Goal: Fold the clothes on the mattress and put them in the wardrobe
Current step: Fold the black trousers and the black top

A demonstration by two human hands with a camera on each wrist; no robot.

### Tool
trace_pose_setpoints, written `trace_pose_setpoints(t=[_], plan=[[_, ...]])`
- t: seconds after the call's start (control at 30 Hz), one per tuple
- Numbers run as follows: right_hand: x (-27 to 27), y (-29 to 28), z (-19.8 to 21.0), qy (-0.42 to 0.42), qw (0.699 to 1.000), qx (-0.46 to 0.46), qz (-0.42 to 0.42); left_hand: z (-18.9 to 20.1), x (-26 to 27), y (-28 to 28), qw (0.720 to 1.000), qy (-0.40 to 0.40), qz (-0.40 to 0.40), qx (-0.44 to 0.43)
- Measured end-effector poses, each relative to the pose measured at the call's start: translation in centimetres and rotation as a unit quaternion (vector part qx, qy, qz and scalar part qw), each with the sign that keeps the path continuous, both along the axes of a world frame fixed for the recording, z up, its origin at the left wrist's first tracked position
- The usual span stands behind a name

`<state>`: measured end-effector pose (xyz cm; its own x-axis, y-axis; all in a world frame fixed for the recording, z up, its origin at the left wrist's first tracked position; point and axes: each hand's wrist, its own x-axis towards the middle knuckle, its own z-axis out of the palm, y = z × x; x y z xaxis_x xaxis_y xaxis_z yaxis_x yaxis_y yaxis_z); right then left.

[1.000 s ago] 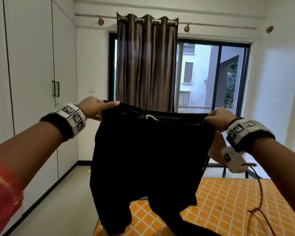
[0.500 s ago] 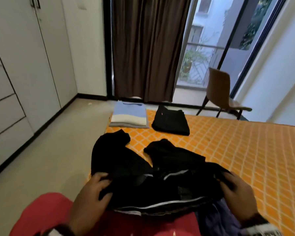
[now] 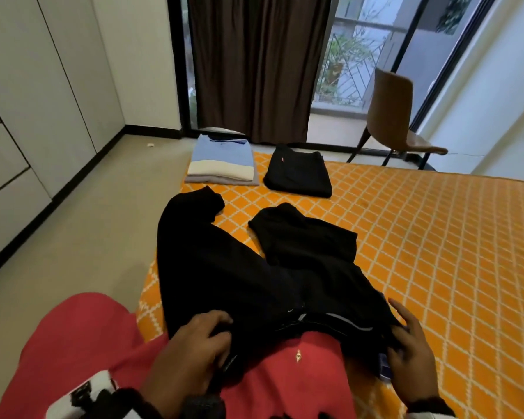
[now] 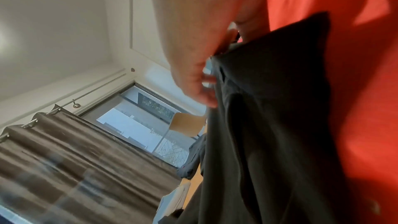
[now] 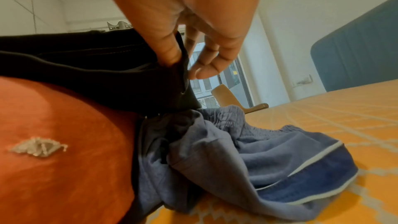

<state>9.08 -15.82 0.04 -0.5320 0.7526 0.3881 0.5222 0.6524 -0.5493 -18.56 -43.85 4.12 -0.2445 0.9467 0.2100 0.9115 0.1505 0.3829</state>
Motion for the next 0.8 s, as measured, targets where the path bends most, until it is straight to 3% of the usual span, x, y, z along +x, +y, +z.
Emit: trace_pose_setpoints(t=[0.2,0.33,0.4,0.5,0.57,0.67,0.8], plan=[[-1.1,0.0,0.6,0.107,0.994,0.013,0.007,3.4,2.8,6.6,0.998,-0.024,-0.028,0.055],[-1.6,0.3,2.0,0.139,0.990,0.031,0.013,3.5,3.2,11.3,1.000,-0.009,-0.013,-0.017],[-1.6,0.5,2.6,0.136,0.990,0.031,0.022,3.9,3.0,12.5,0.999,0.018,-0.014,0.033],[-0.9,1.3,2.7,0.144,0.989,0.035,0.007,2.6,3.7,12.0,0.994,0.032,-0.035,0.101],[-0.7,1.8,2.5,0.174,0.985,0.020,-0.009,0.6,5.6,11.2,0.992,0.061,-0.070,0.086],[-2.4,1.7,3.8,0.219,0.975,-0.014,0.040,-1.8,7.4,10.3,0.990,0.086,-0.103,0.046],[-6.4,1.3,6.9,0.261,0.956,-0.064,0.115,-0.9,7.3,10.1,0.989,0.104,-0.101,0.042]])
